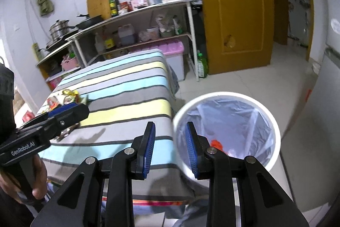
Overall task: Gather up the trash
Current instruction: 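Move both tools back over the table toward the brown wrapper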
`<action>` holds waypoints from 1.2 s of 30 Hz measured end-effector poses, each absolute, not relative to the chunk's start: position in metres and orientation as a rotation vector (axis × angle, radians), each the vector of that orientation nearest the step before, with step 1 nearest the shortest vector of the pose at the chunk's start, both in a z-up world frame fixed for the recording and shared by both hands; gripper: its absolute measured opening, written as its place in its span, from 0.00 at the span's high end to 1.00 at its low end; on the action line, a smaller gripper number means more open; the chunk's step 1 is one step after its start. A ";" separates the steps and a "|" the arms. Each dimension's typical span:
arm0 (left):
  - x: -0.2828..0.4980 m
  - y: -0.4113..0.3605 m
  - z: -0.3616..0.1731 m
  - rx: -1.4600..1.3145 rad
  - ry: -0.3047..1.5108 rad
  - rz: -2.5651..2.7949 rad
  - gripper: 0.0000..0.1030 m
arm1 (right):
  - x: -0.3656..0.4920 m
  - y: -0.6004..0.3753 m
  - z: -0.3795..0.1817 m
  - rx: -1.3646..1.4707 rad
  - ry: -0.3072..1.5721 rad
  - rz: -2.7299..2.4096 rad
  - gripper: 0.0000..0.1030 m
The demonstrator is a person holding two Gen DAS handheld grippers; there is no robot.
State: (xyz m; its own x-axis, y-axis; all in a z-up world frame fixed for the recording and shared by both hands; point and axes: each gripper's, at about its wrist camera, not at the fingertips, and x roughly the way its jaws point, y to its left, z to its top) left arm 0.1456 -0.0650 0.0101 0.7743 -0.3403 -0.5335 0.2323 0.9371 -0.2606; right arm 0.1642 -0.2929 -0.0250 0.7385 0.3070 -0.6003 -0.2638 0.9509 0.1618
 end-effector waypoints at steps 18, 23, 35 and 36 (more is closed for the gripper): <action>0.097 -0.005 0.017 -0.181 0.559 -0.222 0.41 | 0.143 -0.222 -0.010 -0.042 0.635 0.445 0.71; 0.088 0.004 0.014 -0.165 0.552 -0.191 0.41 | 0.141 -0.211 -0.013 -0.052 0.641 0.468 0.71; 0.091 0.035 -0.009 -0.137 0.591 -0.103 0.41 | 0.145 -0.198 -0.026 -0.055 0.667 0.510 0.71; 0.094 0.038 -0.014 -0.128 0.607 -0.102 0.41 | 0.146 -0.198 -0.028 -0.055 0.671 0.511 0.71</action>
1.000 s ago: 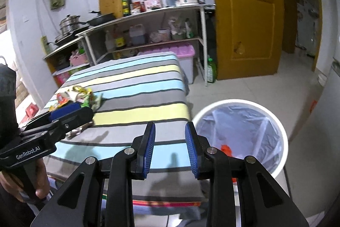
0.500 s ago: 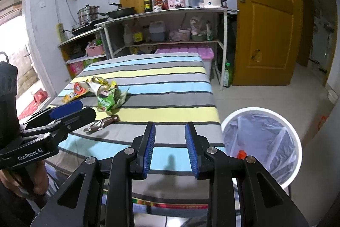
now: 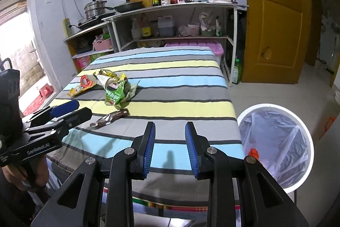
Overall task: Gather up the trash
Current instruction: 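Move both tools back over the table toward the brown wrapper, then grasp the brown snack wrapper with the left gripper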
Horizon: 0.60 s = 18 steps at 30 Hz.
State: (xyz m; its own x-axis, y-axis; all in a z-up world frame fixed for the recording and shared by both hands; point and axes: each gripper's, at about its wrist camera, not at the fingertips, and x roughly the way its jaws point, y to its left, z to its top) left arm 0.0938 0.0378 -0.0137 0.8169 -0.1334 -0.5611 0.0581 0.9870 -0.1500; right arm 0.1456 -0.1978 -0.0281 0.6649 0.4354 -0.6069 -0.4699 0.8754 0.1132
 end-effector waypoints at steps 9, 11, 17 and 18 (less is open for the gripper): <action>0.122 0.053 -0.045 -0.079 0.712 -0.098 0.41 | 0.156 -0.195 -0.041 -0.051 0.708 0.510 0.71; 0.130 0.051 -0.050 -0.064 0.733 -0.105 0.41 | 0.159 -0.194 -0.044 -0.051 0.717 0.510 0.71; 0.155 0.048 -0.062 -0.059 0.814 -0.096 0.42 | 0.166 -0.191 -0.050 -0.049 0.737 0.507 0.71; 0.159 0.049 -0.064 -0.062 0.833 -0.089 0.50 | 0.168 -0.191 -0.051 -0.048 0.739 0.507 0.71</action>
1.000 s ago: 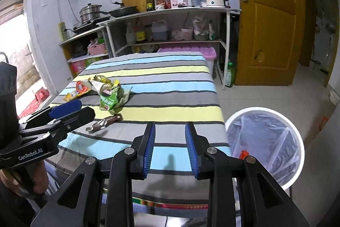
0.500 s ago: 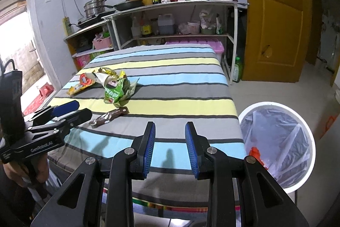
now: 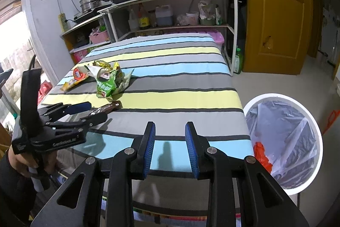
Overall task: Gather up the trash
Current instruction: 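Grasp the brown snack wrapper with the left gripper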
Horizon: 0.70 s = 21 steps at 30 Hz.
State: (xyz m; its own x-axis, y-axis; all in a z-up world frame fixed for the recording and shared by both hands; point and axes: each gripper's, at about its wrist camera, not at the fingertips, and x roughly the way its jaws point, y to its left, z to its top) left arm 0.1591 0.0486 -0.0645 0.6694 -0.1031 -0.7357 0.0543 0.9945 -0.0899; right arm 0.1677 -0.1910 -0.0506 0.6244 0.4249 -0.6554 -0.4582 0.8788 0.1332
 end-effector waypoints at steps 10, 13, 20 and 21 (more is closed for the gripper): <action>0.137 0.055 -0.064 -0.098 0.797 -0.078 0.78 | 0.177 -0.177 -0.054 -0.051 0.755 0.527 0.71; 0.124 0.064 -0.064 -0.132 0.786 -0.068 0.79 | 0.180 -0.167 -0.055 -0.054 0.760 0.554 0.71; 0.100 0.095 -0.057 -0.204 0.742 -0.016 0.79 | 0.189 -0.130 -0.056 -0.069 0.774 0.644 0.71; 0.098 0.101 -0.054 -0.213 0.733 -0.004 0.79 | 0.191 -0.125 -0.056 -0.069 0.776 0.656 0.71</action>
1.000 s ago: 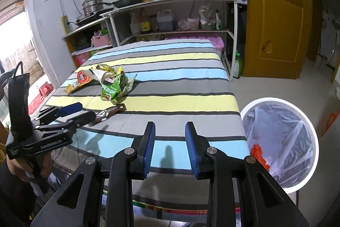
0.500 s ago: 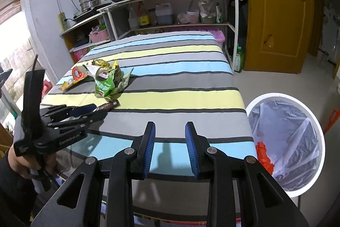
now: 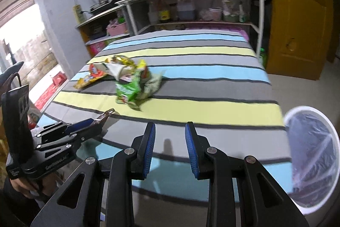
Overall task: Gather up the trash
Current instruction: 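Grasp the brown snack wrapper with the left gripper, then grasp the green chip bag with the right gripper and lift it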
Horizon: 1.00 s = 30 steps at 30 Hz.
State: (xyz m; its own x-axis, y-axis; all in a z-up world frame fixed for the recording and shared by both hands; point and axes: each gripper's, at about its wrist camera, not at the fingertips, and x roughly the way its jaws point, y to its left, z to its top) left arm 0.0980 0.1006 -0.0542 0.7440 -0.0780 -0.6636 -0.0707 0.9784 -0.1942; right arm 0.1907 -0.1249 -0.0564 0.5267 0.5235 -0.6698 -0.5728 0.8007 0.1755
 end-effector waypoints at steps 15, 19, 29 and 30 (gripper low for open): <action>0.089 0.140 -0.051 -0.262 0.694 0.049 0.79 | 0.228 -0.041 -0.077 -0.100 0.856 0.748 0.48; 0.089 0.142 -0.052 -0.267 0.694 0.050 0.79 | 0.234 -0.031 -0.082 -0.109 0.871 0.750 0.58; 0.091 0.138 -0.050 -0.267 0.696 0.049 0.79 | 0.229 -0.041 -0.080 -0.111 0.857 0.739 0.78; 0.091 0.137 -0.049 -0.268 0.694 0.051 0.79 | 0.228 -0.042 -0.079 -0.110 0.851 0.737 0.78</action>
